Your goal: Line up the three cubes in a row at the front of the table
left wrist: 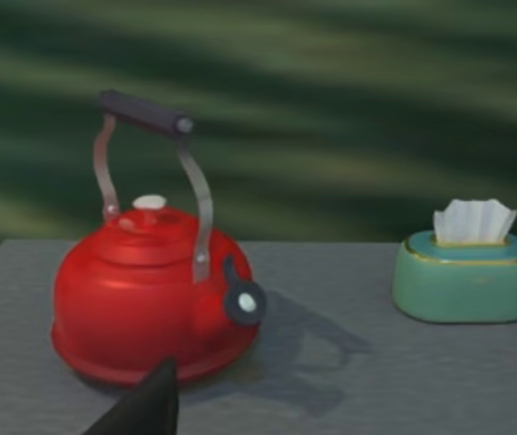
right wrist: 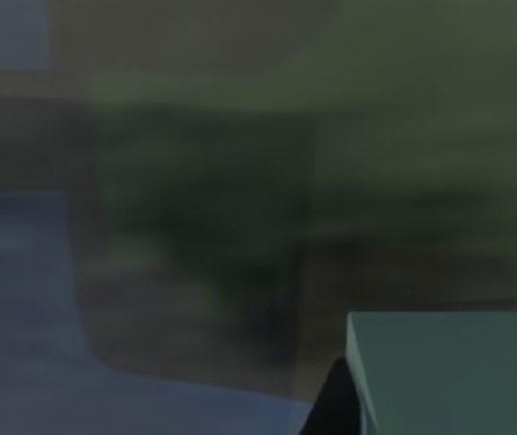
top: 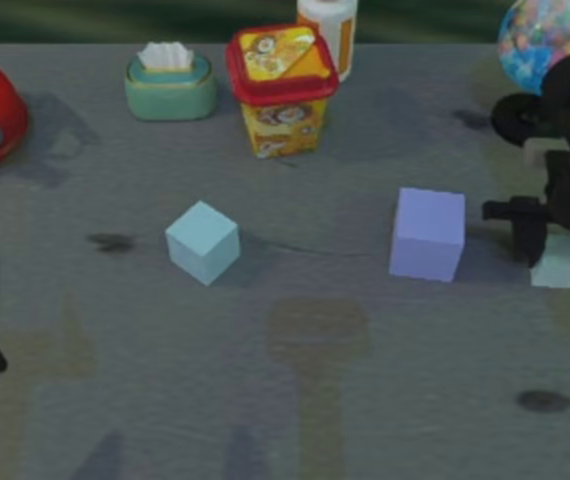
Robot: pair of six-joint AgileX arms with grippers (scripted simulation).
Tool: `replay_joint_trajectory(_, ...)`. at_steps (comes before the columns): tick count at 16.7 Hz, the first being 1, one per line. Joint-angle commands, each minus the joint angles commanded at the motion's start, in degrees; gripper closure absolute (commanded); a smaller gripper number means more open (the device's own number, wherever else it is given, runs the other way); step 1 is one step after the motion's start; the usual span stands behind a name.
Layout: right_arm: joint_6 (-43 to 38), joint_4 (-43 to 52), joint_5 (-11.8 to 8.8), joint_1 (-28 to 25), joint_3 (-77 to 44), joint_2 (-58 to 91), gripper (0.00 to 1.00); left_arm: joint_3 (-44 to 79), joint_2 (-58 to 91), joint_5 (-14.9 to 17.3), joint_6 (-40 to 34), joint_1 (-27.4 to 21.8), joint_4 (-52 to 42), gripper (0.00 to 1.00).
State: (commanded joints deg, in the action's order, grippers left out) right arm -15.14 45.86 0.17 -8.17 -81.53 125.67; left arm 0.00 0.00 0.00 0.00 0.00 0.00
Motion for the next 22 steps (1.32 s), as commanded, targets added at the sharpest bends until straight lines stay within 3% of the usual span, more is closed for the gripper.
replay_joint_trajectory(5,0.2,1.8,0.5,0.1,-1.6,-2.4,1.00,0.0,0.0,0.0,0.0,0.0,0.0,0.00)
replay_joint_trajectory(11,0.3,13.7,0.5,-0.3,-8.4,-6.8,1.00,0.0,0.0,0.0,0.0,0.0,0.0,0.00)
replay_joint_trajectory(17,0.2,14.5,0.4,-0.2,-8.9,-7.4,1.00,0.0,0.0,0.0,0.0,0.0,0.0,0.00)
replay_joint_trajectory(22,-7.2,14.5,0.5,-9.1,-5.1,-11.2,1.00,0.0,0.0,0.0,0.0,0.0,0.0,0.00)
